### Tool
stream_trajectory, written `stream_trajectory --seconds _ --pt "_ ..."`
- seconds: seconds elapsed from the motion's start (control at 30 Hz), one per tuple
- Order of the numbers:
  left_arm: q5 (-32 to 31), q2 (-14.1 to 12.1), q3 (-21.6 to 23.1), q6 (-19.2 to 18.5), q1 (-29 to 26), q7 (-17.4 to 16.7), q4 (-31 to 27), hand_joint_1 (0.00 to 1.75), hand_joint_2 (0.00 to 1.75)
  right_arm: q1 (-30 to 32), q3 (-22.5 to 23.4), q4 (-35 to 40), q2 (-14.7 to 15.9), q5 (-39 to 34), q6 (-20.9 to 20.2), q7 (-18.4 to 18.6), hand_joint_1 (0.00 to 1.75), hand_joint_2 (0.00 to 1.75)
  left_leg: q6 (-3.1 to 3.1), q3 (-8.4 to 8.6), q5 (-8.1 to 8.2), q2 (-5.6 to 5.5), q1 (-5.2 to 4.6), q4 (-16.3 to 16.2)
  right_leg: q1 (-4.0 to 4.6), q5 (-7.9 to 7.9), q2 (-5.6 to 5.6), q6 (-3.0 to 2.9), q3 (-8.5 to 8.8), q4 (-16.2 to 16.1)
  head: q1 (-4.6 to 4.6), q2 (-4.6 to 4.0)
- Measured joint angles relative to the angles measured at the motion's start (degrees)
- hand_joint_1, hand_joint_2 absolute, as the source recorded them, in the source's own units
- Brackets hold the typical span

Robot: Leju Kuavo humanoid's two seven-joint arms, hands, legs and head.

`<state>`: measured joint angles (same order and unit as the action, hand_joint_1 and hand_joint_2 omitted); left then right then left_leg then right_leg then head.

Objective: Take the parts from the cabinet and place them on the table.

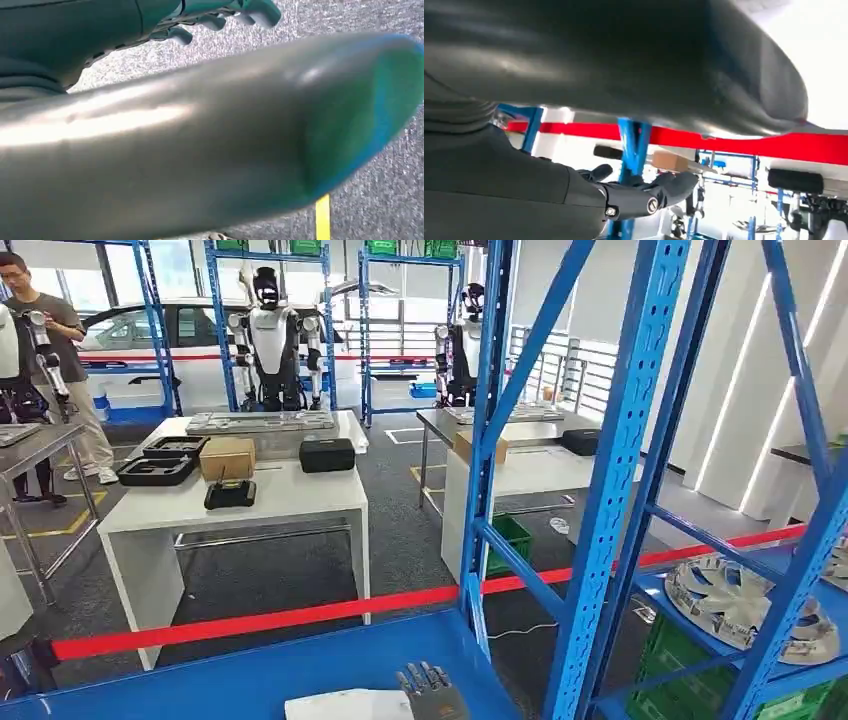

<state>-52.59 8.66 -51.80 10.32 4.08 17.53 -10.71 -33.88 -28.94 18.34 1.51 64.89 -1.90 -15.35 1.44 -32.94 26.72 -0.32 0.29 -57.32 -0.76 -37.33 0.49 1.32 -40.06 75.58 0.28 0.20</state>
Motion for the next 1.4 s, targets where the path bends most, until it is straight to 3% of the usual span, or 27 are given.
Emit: stream_trajectory --seconds 0.03,0.07,0.1,0.17,0.2,0.23,0.3,0.37,0.4,0.47,0.5,0.53,0.57,0.63,0.67,0.7,0.73,0.77,0.8,0.83,0.93,1.03,1.13,1.2,1.27,1.3,1.4 --pt "-0.2 0.1 0.0 0.0 -0.1 -0.1 0.0 0.00 0.00 -0.1 0.0 0.0 0.0 0.3 0.8 -1.1 0.00 0.00 0.01 0.89 0.57 -0.10 -0.15 0.0 0.05 0.27 -0.02 -0.09 -0.78 -1.0 0.00 0.02" --pt "-0.2 0.1 0.0 0.0 0.0 -0.1 0.0 0.00 0.00 -0.2 -0.1 0.1 -0.1 0.8 2.3 -2.2 0.00 0.00 -0.06 1.80 1.22 -0.27 -0.24 0.0 0.18 2.17 -0.08 -0.39 -0.45 -3.8 0.02 0.00" --pt "-0.2 0.1 0.0 0.0 0.0 0.1 0.0 0.00 0.00 -0.3 -0.3 0.5 -0.2 1.4 4.3 -3.5 0.00 0.00 -0.19 2.79 1.90 -0.40 -0.39 -0.1 0.43 5.60 -0.09 -0.87 0.59 -8.3 0.11 0.00" --pt "-0.2 0.4 -0.2 1.1 -0.1 -0.2 0.1 0.00 0.00 -1.0 -0.9 1.0 -1.0 1.6 7.7 -6.5 0.00 0.00 -0.36 3.77 3.10 -0.21 -0.52 -0.1 1.23 14.63 -0.24 -2.51 2.11 -17.0 0.04 0.00" --pt "0.2 0.5 -0.4 2.1 0.2 -1.0 0.0 0.00 0.00 -1.4 -1.2 1.2 -1.5 1.6 8.5 -7.6 0.00 0.00 -0.80 4.10 3.55 -0.29 -0.68 -0.1 1.46 13.60 -0.19 -2.57 2.11 -17.3 -0.24 0.00" --pt "0.5 0.5 -0.7 3.0 0.5 -1.9 0.0 0.00 0.00 -1.6 -1.4 1.8 -2.4 1.6 8.7 -8.2 0.00 0.00 -1.12 3.94 3.71 -0.19 -0.52 0.1 1.66 13.70 -0.24 -2.61 2.47 -17.1 -0.26 0.00" --pt "1.0 0.7 -1.2 4.5 0.6 -3.1 0.0 0.00 0.00 -2.1 -1.8 2.9 -3.7 1.6 8.8 -8.3 0.00 0.00 -1.78 4.63 3.38 0.04 -0.49 0.0 1.71 13.68 -0.01 -3.35 2.80 -17.8 -0.07 0.00" --pt "1.1 0.8 -1.4 4.0 0.7 -3.3 0.0 0.00 0.00 -2.5 -2.4 3.7 -4.5 1.6 8.6 -8.3 0.00 0.00 -2.20 4.01 4.51 0.00 -0.55 -2.1 0.97 13.50 -0.02 -3.92 4.76 -18.9 -0.12 0.00" --pt "1.1 0.8 -1.5 3.8 0.9 -3.4 0.0 0.00 0.00 -2.8 -2.6 3.9 -5.0 1.6 8.2 -8.5 0.00 0.00 -2.44 2.51 5.76 0.01 -0.47 -5.1 0.84 13.35 -0.08 -4.14 5.06 -19.0 -0.17 0.00" --pt "1.2 0.7 -1.6 4.2 1.2 -3.9 0.0 0.00 0.00 -3.1 -3.3 4.3 -5.7 1.6 7.4 -9.0 0.00 0.00 -3.26 -2.97 9.40 0.01 0.10 -13.7 0.67 12.95 -0.08 -4.22 5.31 -18.9 -0.39 0.00" --pt "1.2 0.7 -1.7 4.3 1.2 -4.2 0.0 0.00 0.00 -3.1 -3.7 4.3 -6.0 1.6 7.1 -9.2 0.00 0.00 -3.76 -5.21 10.31 0.04 0.33 -16.6 0.52 12.69 -0.05 -4.13 5.42 -18.9 -0.33 0.00" --pt "1.2 0.7 -1.8 4.3 1.1 -4.4 0.0 0.00 0.00 -3.1 -4.0 4.3 -6.1 1.6 6.9 -9.4 0.00 0.00 -4.12 -6.16 9.55 0.04 0.56 -16.9 0.30 12.45 0.01 -3.90 5.60 -18.8 -0.42 0.00" --pt "1.2 0.7 -2.0 4.3 1.1 -4.5 0.0 0.00 0.00 -3.1 -4.2 4.3 -6.3 1.6 6.9 -9.5 0.00 0.00 -4.48 -5.94 7.45 0.05 0.81 -14.8 0.06 12.15 0.09 -3.58 5.78 -18.5 -0.37 0.00" --pt "1.2 0.6 -2.3 4.3 1.2 -4.7 0.0 0.00 0.00 -3.1 -4.3 4.4 -6.8 1.5 6.9 -9.5 0.00 0.00 -5.26 -2.52 0.50 0.09 1.51 -5.0 -0.72 11.22 0.17 -2.63 6.21 -17.6 -0.39 0.00" --pt "1.3 0.7 -2.3 4.2 1.2 -4.8 0.0 0.00 0.00 -3.1 -4.4 4.6 -6.9 1.4 6.8 -9.5 0.00 0.00 -5.98 -1.35 -1.02 -0.02 1.88 -1.3 -0.76 10.76 0.17 -2.03 6.23 -17.2 -0.53 0.00" --pt "1.5 1.0 -2.4 4.0 1.3 -4.9 0.1 0.00 0.00 -3.2 -4.5 4.6 -7.0 1.3 6.8 -9.6 0.00 0.00 -5.47 -1.71 1.58 -0.42 1.46 -1.0 -0.75 10.64 0.31 -1.67 6.00 -16.6 -0.96 0.00" --pt "1.5 1.0 -2.5 3.7 1.4 -5.0 0.1 0.00 0.00 -3.3 -4.6 4.6 -7.1 1.1 6.5 -9.7 0.00 0.00 -4.11 -1.44 1.41 0.01 1.40 -1.7 -0.31 10.52 0.32 -1.30 5.59 -16.8 -0.44 0.02" --pt "1.6 1.0 -2.6 3.6 1.3 -5.1 0.0 0.00 0.00 -3.3 -4.9 4.6 -7.2 1.1 6.3 -9.7 0.00 0.00 -3.51 -1.56 0.14 -0.16 1.52 -1.8 -0.26 10.32 0.29 -0.97 5.65 -16.7 -0.38 0.00" --pt "1.7 1.0 -2.6 3.6 1.1 -5.1 0.0 0.00 0.00 -3.3 -5.2 4.6 -7.3 1.0 6.0 -9.7 0.00 0.00 -3.81 -1.51 -0.25 -0.07 1.72 -1.7 -0.28 10.23 0.33 -1.16 5.72 -16.5 -0.39 0.00" --pt "1.8 1.0 -2.7 3.6 1.2 -5.1 0.0 0.00 0.00 -3.4 -5.4 4.6 -7.3 1.0 5.8 -9.8 0.00 0.00 -3.81 -1.59 -0.30 -0.19 1.72 -1.7 -0.22 10.70 0.42 -2.01 5.74 -16.7 -0.17 0.00" --pt "1.8 1.1 -2.8 3.3 1.3 -5.1 0.0 0.00 0.00 -3.4 -5.6 4.6 -7.3 0.9 5.7 -9.9 0.00 0.00 -3.33 -1.61 -0.24 -0.48 1.65 -1.7 -0.09 10.77 0.36 -3.11 6.20 -17.5 -0.02 0.00" --pt "1.2 1.1 -3.0 2.8 1.3 -4.1 0.0 0.00 0.00 -3.5 -5.7 4.6 -7.4 -0.2 4.0 -9.9 0.00 0.00 -2.73 -1.59 -0.12 -0.48 1.48 -1.7 -0.10 10.93 0.34 -3.37 6.42 -17.9 0.04 0.00" --pt "0.8 1.1 -3.0 2.4 1.3 -2.9 0.0 0.00 0.00 -3.5 -5.8 4.4 -7.4 -1.2 1.9 -9.8 0.00 0.00 -2.50 -1.58 -0.10 -0.45 1.27 -1.7 -0.20 10.98 0.29 -3.22 6.46 -18.1 0.04 0.00" --pt "0.8 1.0 -3.1 2.4 1.3 -2.6 0.0 0.00 0.00 -3.5 -5.8 4.2 -7.4 -1.3 1.4 -9.5 0.00 0.00 -2.38 -1.59 -0.09 -0.41 1.17 -1.7 -0.31 11.03 0.30 -2.23 6.47 -18.2 0.02 0.00" --pt "0.8 1.0 -3.1 2.4 1.3 -2.5 0.0 0.00 0.00 -3.5 -5.9 3.9 -7.4 -1.5 1.2 -9.4 0.00 0.00 -2.37 -1.63 -0.09 -0.39 1.13 -1.8 -0.48 11.07 0.30 -0.42 6.51 -18.4 0.00 0.00" --pt "0.8 1.0 -3.1 2.4 1.3 -2.5 0.0 0.00 0.00 -3.5 -5.9 3.8 -7.4 -1.5 1.0 -9.4 0.00 0.00 -2.37 -1.63 -0.09 -0.38 1.13 -1.8 -0.54 11.09 0.30 0.19 6.50 -18.4 0.00 0.00" --pt "0.8 1.0 -3.1 2.4 1.3 -2.4 0.0 0.00 0.00 -3.5 -6.1 3.6 -7.3 -1.5 1.0 -9.4 0.00 0.00 -2.40 -1.60 -0.10 -0.38 1.15 -1.8 -0.50 11.03 0.30 0.31 6.41 -18.2 -0.06 0.00"
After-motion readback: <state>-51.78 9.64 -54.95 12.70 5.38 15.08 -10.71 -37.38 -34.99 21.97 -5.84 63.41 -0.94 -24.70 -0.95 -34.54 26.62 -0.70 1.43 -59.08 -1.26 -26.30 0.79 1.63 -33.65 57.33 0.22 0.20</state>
